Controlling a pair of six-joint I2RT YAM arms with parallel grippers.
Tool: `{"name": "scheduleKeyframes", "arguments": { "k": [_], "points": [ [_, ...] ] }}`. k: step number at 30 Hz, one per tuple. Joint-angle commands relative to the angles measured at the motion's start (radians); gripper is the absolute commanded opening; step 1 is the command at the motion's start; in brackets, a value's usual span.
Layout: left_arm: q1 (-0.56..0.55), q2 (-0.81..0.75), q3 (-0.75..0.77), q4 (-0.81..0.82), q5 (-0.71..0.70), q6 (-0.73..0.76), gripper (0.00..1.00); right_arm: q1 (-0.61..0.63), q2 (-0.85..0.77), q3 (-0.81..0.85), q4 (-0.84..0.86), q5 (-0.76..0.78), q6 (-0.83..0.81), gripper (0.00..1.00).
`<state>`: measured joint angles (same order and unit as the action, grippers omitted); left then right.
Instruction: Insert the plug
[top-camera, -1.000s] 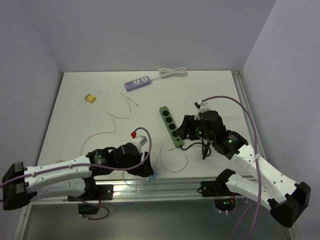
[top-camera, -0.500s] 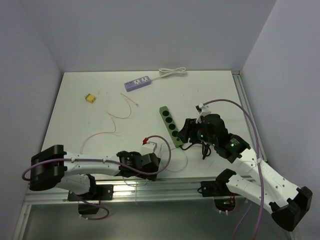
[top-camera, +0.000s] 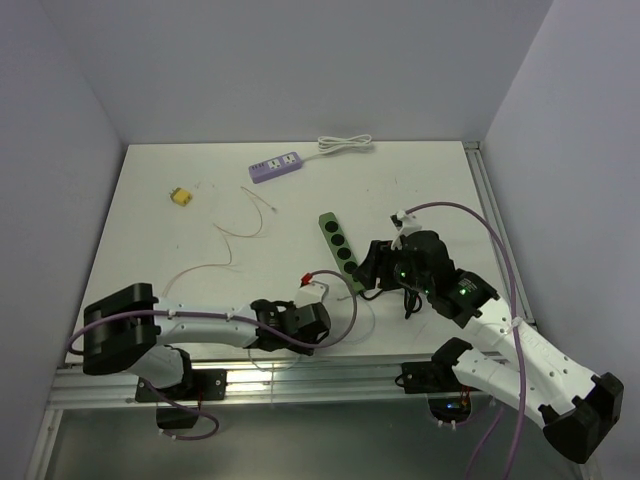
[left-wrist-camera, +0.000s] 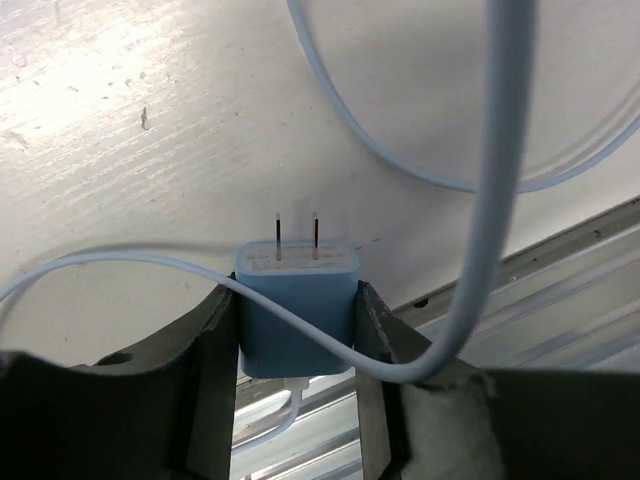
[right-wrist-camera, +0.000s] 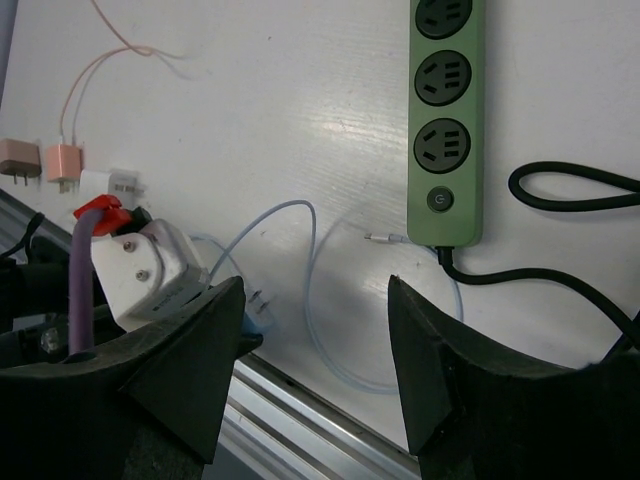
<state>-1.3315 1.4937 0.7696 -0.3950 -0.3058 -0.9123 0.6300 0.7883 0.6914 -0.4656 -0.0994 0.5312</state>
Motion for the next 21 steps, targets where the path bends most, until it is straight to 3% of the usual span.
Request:
{"name": "scheduleKeyframes", "arguments": {
  "k": [1,8,11,16,21],
  "points": [
    [0.035,-0.102,0.010,0.004,0.019,0.036,0.00,-0.006,-0.021,0.003,0.007,0.017,-0.005,0.66],
    [0.441,-0.400,-0.010,0.137,0.399,0.056,0.00,-0.007,-0.023,-0.021,0.060,-0.051,-0.016,0.68],
    [0.518,-0.408,0.065,0.179,0.503,0.006,0.00,-0.007,-0.031,-0.047,0.166,-0.132,-0.031,0.70],
    [0.584,-0.343,0.112,0.359,0.673,-0.229,0.00,0.010,-0.035,-0.069,0.287,-0.212,-0.042,0.66],
    [0.666,-0.317,0.044,0.594,0.745,-0.524,0.00,0.097,-0.070,-0.089,0.442,-0.133,-0.059,0.57]
  ]
}}
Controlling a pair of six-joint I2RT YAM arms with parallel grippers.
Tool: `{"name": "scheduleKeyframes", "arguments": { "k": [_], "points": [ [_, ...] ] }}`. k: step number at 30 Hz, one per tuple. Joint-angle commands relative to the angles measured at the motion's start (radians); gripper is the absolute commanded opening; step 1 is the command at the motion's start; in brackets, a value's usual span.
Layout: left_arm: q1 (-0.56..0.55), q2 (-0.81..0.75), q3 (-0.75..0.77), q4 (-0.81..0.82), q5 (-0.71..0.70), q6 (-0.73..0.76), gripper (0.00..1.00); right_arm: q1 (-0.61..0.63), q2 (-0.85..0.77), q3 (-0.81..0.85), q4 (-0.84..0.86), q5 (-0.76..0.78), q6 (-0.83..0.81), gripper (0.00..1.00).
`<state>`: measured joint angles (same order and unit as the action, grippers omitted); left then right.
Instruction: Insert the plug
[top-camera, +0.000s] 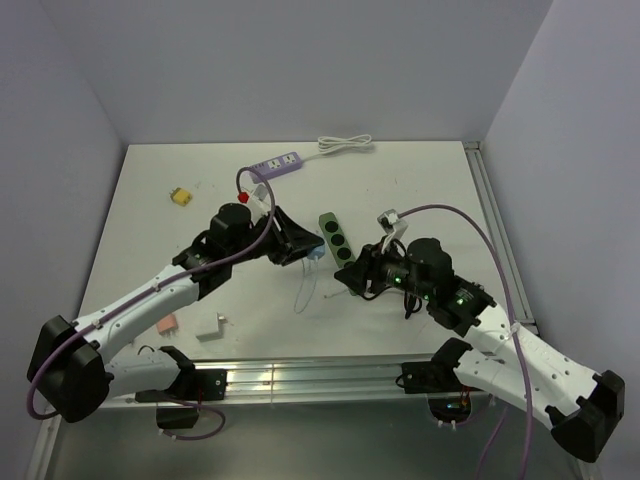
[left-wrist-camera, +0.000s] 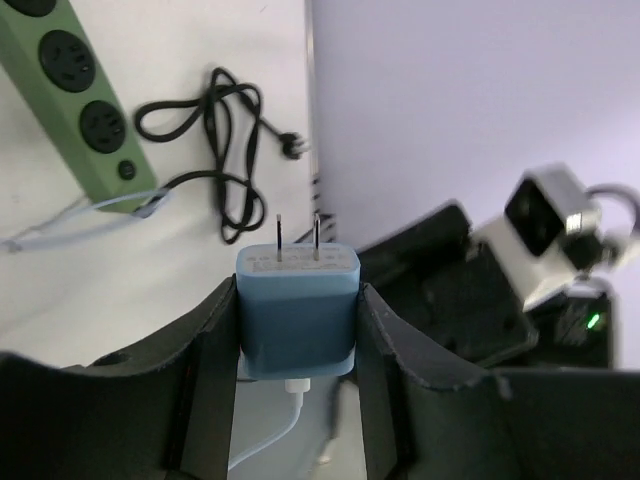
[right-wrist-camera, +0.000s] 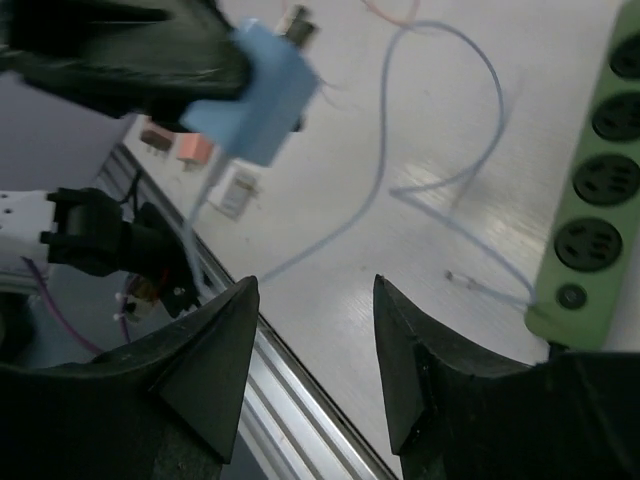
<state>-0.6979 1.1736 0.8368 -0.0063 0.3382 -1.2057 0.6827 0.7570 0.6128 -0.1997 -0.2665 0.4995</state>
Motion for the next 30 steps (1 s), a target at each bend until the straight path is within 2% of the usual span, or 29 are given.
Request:
{"name": "scheduleKeyframes", "arguments": {
  "k": [1,4,7,11,14,19,26,30],
  "points": [
    [0.034,0.003,-0.025,0.216,0.088,-0.251,0.00,0.061,-0.062,-0.028,0.196,0.067,-0.021,0.56],
    [0.032,-0.008,-0.030,0.200,0.032,-0.325,0.00,0.101,-0.100,-0.073,0.307,0.137,-0.004,0.57],
    [0.031,-0.037,-0.065,0.213,-0.019,-0.400,0.00,0.135,-0.110,-0.108,0.408,0.228,0.019,0.63],
    [0.028,-0.066,-0.084,0.201,-0.077,-0.445,0.00,0.167,-0.029,-0.076,0.466,0.326,0.021,0.69],
    [0.015,-0.081,-0.076,0.160,-0.114,-0.456,0.00,0.213,0.031,-0.051,0.520,0.395,0.004,0.70],
    [-0.003,-0.086,-0.076,0.152,-0.151,-0.488,0.00,0.268,0.156,0.041,0.528,0.441,-0.012,0.68],
    [-0.029,-0.083,-0.080,0.149,-0.177,-0.511,0.00,0.339,0.209,0.064,0.583,0.558,-0.035,0.67],
    [-0.031,-0.104,-0.094,0.157,-0.179,-0.526,0.00,0.354,0.217,0.099,0.530,0.631,-0.074,0.67]
  ]
}}
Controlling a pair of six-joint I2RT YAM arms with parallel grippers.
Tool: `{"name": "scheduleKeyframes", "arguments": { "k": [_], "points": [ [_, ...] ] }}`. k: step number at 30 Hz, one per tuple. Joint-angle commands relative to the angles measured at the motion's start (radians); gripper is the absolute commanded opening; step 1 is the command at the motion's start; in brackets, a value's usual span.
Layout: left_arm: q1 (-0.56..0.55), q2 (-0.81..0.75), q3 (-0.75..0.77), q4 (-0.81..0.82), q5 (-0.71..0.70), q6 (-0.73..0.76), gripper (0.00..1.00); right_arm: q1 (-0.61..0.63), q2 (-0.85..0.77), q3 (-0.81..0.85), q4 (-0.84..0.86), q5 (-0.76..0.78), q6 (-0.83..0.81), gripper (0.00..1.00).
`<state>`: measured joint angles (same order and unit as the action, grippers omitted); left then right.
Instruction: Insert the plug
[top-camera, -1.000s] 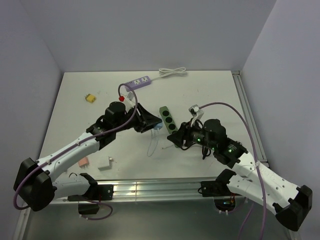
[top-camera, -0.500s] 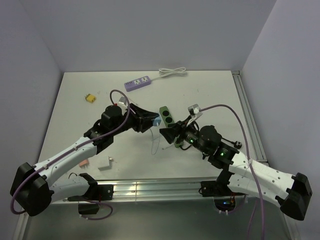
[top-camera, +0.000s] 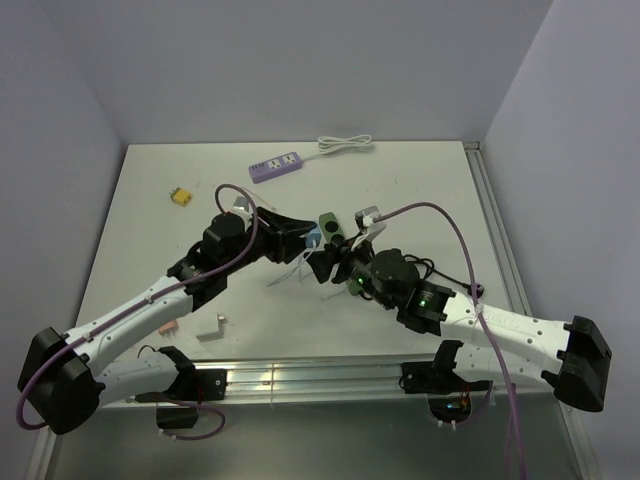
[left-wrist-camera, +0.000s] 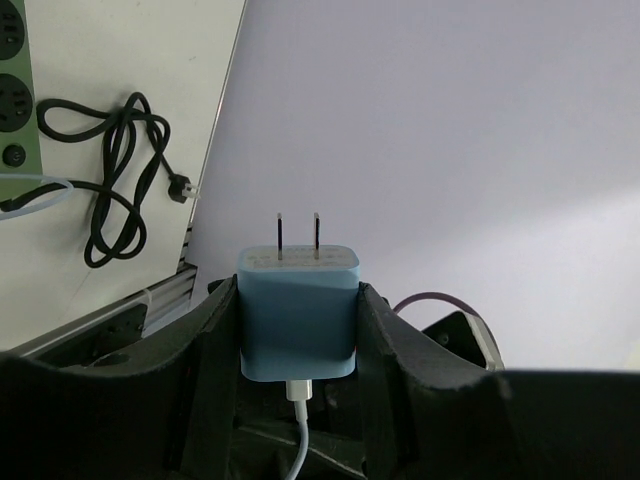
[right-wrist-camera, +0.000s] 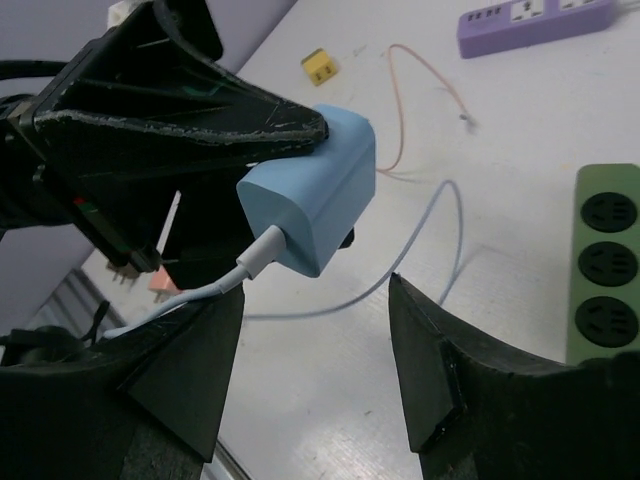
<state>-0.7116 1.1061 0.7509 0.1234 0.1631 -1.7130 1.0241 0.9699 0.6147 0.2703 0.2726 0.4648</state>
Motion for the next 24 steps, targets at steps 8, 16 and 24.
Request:
{"name": "scheduleKeyframes", "arguments": {
  "k": [8,16,24],
  "points": [
    [-0.015,-0.080,0.057,-0.146,-0.158,0.099,0.00,0.016,-0.153,0.140,-0.260,0.278,-0.023,0.71],
    [-0.031,-0.052,0.064,-0.133,-0.158,0.087,0.00,0.016,0.018,0.273,-0.183,0.074,-0.066,0.78],
    [-0.038,-0.104,0.038,-0.134,-0.209,0.012,0.00,0.025,0.115,0.244,-0.094,0.100,-0.015,0.70]
  ]
}}
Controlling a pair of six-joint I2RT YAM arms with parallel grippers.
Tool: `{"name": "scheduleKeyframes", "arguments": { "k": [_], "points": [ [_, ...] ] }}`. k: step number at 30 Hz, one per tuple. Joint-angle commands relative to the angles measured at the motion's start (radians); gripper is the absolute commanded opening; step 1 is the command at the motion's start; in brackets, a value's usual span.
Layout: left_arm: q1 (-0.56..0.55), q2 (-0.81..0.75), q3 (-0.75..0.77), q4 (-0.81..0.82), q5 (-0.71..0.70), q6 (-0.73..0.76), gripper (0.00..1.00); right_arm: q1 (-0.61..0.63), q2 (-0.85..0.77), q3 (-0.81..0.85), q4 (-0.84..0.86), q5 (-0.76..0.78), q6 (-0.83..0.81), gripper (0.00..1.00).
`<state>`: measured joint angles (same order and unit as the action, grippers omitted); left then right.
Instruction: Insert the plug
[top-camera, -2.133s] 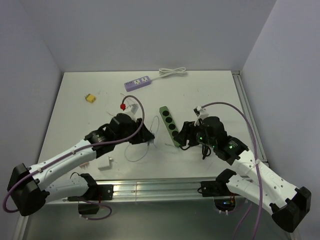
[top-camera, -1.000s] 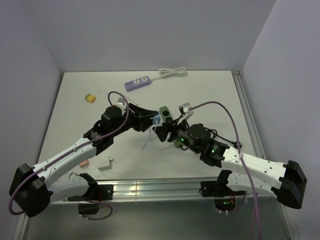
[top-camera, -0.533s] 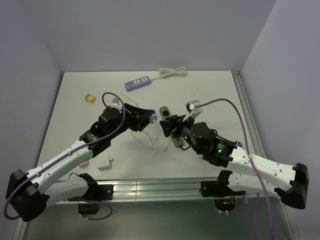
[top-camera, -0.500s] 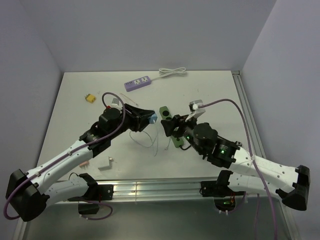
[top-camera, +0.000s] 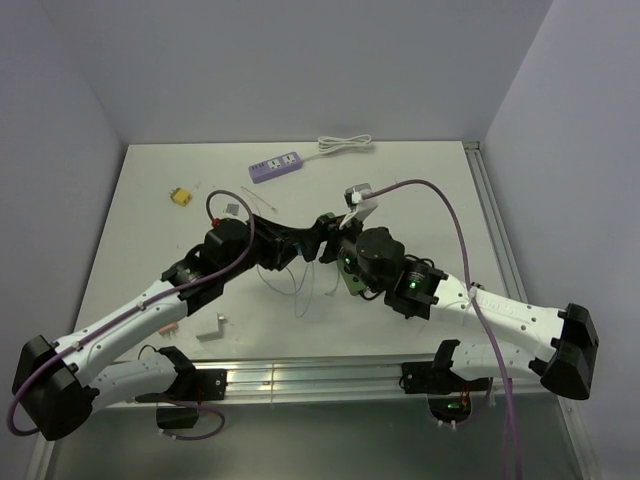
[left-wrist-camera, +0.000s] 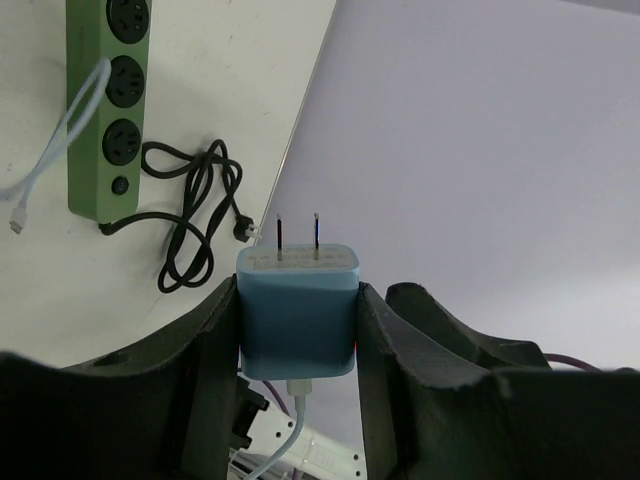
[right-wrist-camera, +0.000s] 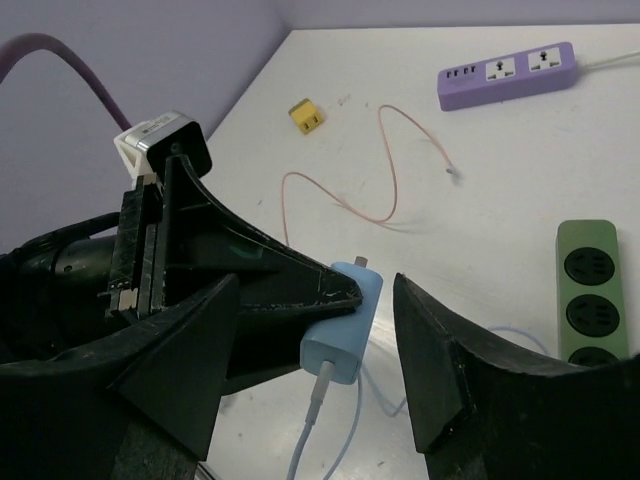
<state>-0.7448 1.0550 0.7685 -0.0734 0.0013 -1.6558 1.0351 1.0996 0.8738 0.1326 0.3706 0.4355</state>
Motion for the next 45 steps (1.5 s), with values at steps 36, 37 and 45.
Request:
{"name": "scheduleKeyframes", "arguments": {
  "k": [36,37,45],
  "points": [
    [-0.007,-0.087,-0.008,0.087,-0.089,-0.044,0.78,0.037,0.069,0.034,-0.003,0.088,0.020,0.00],
    [-0.005,-0.093,-0.002,0.074,-0.105,-0.032,0.90,0.030,0.065,0.039,-0.025,0.074,0.023,0.00],
    [0.038,-0.186,0.069,-0.247,-0.384,0.218,0.99,-0.195,0.097,0.215,-0.446,-0.134,-0.032,0.00]
  ]
}}
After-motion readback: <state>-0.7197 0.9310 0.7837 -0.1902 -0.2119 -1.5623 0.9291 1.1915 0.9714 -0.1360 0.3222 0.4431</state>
